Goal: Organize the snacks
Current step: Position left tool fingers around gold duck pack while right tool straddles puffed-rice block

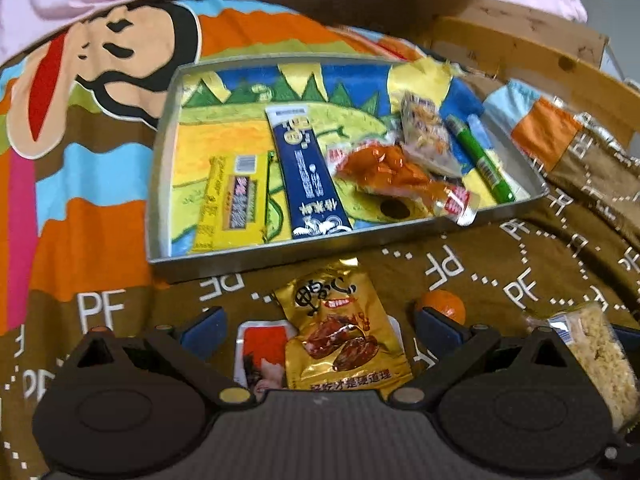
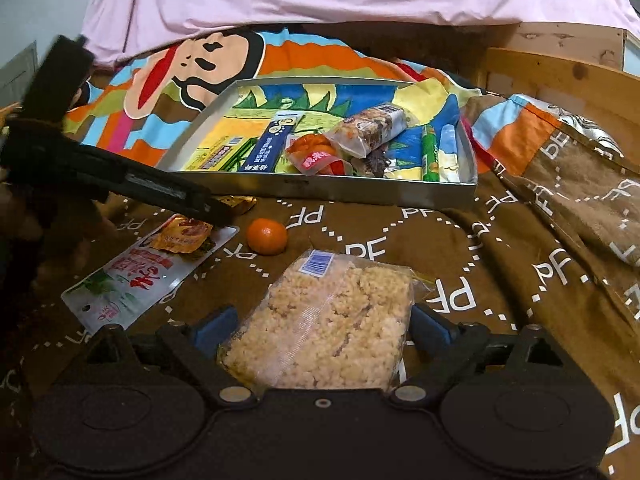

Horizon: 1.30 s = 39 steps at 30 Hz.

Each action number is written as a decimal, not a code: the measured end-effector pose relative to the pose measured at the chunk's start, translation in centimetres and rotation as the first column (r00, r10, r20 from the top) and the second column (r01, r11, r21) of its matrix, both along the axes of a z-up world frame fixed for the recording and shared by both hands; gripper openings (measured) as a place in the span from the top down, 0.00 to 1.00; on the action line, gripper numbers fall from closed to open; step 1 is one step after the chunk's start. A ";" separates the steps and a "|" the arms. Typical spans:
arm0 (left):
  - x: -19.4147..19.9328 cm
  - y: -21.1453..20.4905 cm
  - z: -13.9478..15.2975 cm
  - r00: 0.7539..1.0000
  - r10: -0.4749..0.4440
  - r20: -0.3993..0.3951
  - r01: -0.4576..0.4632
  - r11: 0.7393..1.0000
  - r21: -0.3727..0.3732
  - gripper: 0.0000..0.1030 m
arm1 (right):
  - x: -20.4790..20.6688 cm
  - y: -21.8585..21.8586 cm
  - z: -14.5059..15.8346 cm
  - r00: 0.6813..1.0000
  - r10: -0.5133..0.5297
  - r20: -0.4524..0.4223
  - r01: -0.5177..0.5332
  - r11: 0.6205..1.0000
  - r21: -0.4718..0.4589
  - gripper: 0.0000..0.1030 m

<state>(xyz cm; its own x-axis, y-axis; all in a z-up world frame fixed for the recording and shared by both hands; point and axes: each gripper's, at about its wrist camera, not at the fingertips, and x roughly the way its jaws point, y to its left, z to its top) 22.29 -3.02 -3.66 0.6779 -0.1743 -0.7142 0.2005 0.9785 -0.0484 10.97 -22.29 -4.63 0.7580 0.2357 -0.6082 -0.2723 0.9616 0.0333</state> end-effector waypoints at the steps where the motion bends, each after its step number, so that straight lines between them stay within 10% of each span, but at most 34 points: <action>1: 0.3 -0.2 -0.2 1.000 0.000 -0.011 0.000 1.000 0.005 0.01 | 0.0 -0.2 0.0 1.000 0.002 0.002 -0.002 1.000 0.010 0.09; 21: 1.1 -1.4 -0.4 0.998 -0.005 -0.059 0.004 1.000 -0.011 0.40 | 0.1 -0.8 -0.2 1.000 0.013 0.018 -0.014 0.999 0.049 0.09; 39: -6.1 -2.0 1.4 0.995 -0.073 -0.065 0.069 0.996 -0.057 0.43 | 0.2 -0.5 -0.1 1.000 0.009 0.021 -0.010 1.000 0.016 0.06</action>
